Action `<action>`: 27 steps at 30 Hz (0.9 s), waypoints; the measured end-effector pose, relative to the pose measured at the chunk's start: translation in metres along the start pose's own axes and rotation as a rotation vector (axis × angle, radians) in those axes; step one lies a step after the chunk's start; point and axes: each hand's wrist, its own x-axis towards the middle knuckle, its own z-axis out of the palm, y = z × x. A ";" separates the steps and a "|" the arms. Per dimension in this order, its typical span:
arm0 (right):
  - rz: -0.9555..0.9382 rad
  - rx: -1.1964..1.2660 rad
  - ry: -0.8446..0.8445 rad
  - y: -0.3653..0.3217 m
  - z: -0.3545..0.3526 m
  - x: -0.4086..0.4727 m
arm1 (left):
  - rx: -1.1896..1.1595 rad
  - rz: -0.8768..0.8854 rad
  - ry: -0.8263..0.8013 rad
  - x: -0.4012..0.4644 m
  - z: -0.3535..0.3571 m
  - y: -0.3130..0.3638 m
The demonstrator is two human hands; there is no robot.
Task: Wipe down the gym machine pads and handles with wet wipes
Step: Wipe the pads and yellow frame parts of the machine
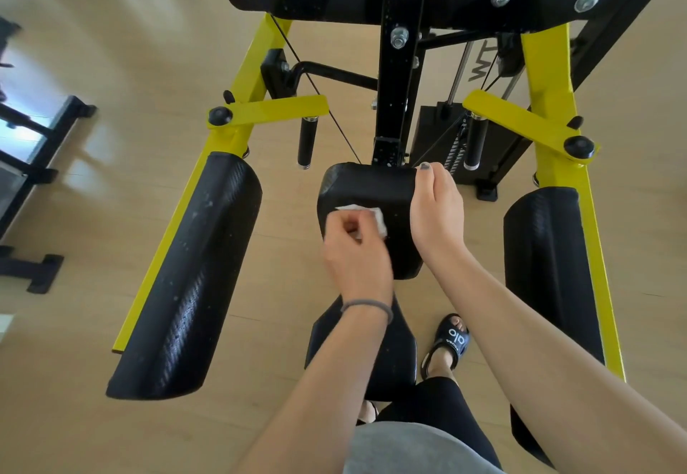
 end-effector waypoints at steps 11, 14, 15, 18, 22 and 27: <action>-0.018 -0.001 0.019 0.001 0.001 -0.001 | 0.140 0.231 -0.108 -0.011 0.018 -0.022; 0.088 0.091 -0.037 -0.001 -0.003 0.000 | 0.171 0.320 -0.060 0.002 0.009 -0.025; 0.164 0.143 -0.082 -0.002 -0.007 0.001 | 0.154 0.305 -0.001 0.009 0.004 -0.026; 0.310 0.275 -0.214 -0.006 -0.021 0.007 | 0.065 0.202 0.109 0.024 -0.003 -0.029; 0.300 0.304 -0.287 0.000 -0.034 0.012 | 0.151 0.434 -0.089 -0.002 0.020 -0.031; 0.303 0.288 -0.310 -0.005 -0.041 0.013 | 0.185 0.522 -0.118 -0.014 0.030 -0.030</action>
